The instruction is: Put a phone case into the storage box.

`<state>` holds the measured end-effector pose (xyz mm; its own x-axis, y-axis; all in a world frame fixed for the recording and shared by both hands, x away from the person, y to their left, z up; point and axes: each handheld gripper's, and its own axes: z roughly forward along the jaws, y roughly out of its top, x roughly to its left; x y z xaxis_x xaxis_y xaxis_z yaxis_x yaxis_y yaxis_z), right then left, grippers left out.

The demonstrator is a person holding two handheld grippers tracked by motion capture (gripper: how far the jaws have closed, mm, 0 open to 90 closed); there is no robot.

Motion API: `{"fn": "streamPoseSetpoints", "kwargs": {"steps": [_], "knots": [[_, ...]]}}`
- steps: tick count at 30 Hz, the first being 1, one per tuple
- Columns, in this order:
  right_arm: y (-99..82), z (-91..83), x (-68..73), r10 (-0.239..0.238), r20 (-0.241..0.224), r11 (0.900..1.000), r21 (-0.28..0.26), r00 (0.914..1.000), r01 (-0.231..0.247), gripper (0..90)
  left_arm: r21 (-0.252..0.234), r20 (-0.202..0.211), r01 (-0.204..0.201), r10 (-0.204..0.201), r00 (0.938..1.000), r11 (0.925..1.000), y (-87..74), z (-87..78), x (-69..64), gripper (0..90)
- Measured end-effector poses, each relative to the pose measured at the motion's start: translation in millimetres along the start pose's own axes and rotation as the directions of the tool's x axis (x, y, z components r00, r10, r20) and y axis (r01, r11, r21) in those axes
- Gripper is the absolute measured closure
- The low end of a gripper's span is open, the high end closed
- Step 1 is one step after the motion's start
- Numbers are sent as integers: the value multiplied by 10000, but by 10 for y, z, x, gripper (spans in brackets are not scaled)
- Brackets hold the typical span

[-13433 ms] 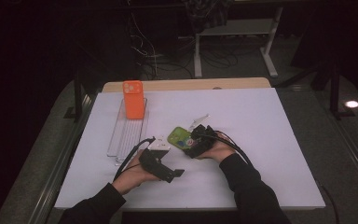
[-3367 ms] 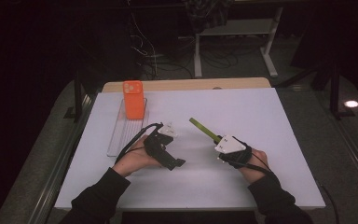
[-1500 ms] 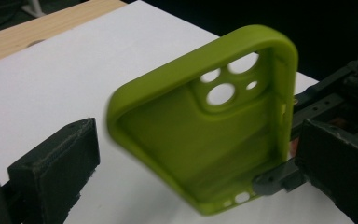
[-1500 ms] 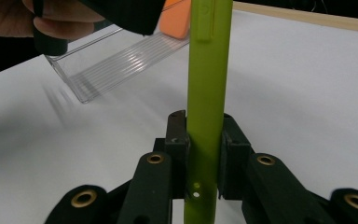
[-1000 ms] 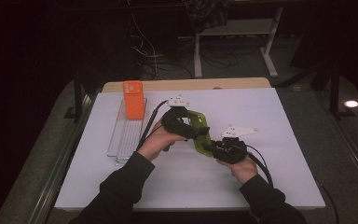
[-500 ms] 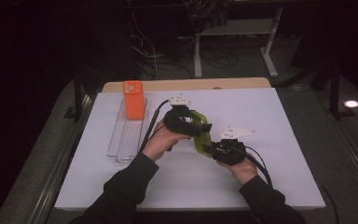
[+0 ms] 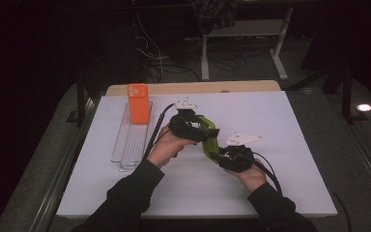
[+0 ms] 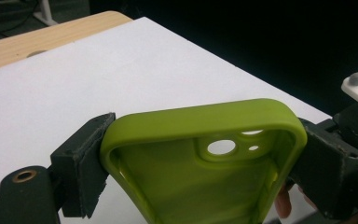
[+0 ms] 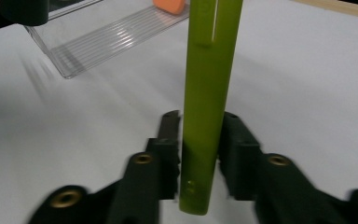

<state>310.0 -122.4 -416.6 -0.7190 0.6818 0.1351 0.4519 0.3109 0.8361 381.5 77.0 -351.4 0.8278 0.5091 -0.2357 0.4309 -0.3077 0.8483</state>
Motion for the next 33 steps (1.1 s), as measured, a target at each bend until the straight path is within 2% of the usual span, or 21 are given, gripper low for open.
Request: {"fn": "streamPoseSetpoints", "kwargs": {"steps": [4, 7, 10, 12, 16, 20, 23, 29, 33], "knots": [[-3, -20, -36, 286, -73, 9996, 87, 9996, -285, 465, -14, -98, -43, 43, 9999, 10000, 21, -41, 32, 140], [-29, -74, -78, 259, -149, 9994, 232, 9996, -255, 365, -59, -266, -164, 162, 9995, 9998, 59, -101, 73, 141], [-78, -133, -128, 358, -276, 9980, 535, 9990, -343, 307, -77, -453, -194, 191, 9988, 9998, 117, -182, 106, 142], [-109, -172, -155, 328, -204, 9976, 623, 9993, -315, 284, -127, -551, -241, 234, 9982, 9996, 158, -236, 125, 142], [-164, -256, -199, 283, -273, 9981, 549, 9992, -268, 177, -214, -761, -307, 290, 9967, 9993, 236, -354, 174, 142], [-258, -311, -202, -90, 123, 9990, 432, 9999, 85, 107, -268, -1045, -414, 384, 9938, 9988, 326, -488, 231, 143], [-330, -350, -208, -13, 193, 9987, 502, 9998, 4, 9, -381, -1235, -533, 482, 9912, 9979, 399, -611, 273, 143], [-454, -431, -217, -160, 288, 9985, 521, 9995, 145, 0, -514, -1805, -652, 549, 9820, 9965, 520, -852, 411, 143], [-520, -458, -235, -170, 360, 9973, 719, 9992, 143, 0, -554, -2201, -699, 561, 9739, 9960, 565, -1003, 511, 143]]}}
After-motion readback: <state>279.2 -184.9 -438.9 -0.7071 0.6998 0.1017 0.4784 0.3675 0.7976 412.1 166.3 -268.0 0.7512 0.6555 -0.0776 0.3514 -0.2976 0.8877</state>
